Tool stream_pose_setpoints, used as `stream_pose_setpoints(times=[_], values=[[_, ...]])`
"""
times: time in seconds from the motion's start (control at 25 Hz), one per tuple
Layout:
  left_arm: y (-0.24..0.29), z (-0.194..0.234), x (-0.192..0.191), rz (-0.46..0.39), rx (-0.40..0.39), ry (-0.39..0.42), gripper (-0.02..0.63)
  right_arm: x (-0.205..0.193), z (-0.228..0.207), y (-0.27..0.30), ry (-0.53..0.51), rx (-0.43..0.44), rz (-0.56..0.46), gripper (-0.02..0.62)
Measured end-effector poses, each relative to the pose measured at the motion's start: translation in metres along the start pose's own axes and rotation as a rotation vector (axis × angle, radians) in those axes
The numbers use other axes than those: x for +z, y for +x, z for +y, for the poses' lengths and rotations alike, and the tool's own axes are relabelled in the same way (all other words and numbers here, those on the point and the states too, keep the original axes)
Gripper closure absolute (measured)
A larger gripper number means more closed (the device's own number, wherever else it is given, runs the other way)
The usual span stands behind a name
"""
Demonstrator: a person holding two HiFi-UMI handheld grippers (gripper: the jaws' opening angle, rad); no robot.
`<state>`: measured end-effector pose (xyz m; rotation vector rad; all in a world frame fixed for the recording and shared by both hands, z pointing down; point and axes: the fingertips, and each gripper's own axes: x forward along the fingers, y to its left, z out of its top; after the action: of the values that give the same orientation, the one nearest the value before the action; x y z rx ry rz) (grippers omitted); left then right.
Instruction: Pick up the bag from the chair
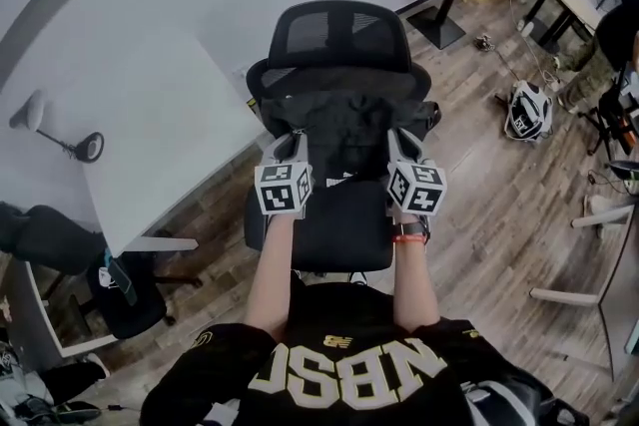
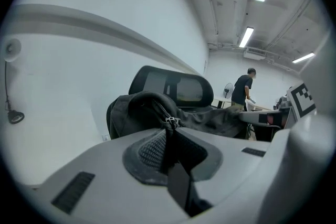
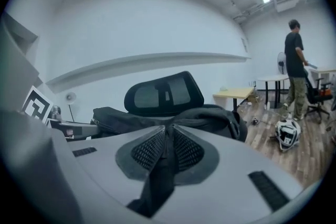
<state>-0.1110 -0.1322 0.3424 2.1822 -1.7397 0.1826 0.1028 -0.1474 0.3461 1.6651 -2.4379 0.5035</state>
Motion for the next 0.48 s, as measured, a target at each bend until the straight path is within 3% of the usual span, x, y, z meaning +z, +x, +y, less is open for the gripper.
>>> stream_pose_setpoints(times=[0.48], values=[[-0.033,-0.011,0.136,-0.252,-0.025,0.077,0.561,0.126,0.035,-0.024,-0.084,0.036,-0.242,0.537]])
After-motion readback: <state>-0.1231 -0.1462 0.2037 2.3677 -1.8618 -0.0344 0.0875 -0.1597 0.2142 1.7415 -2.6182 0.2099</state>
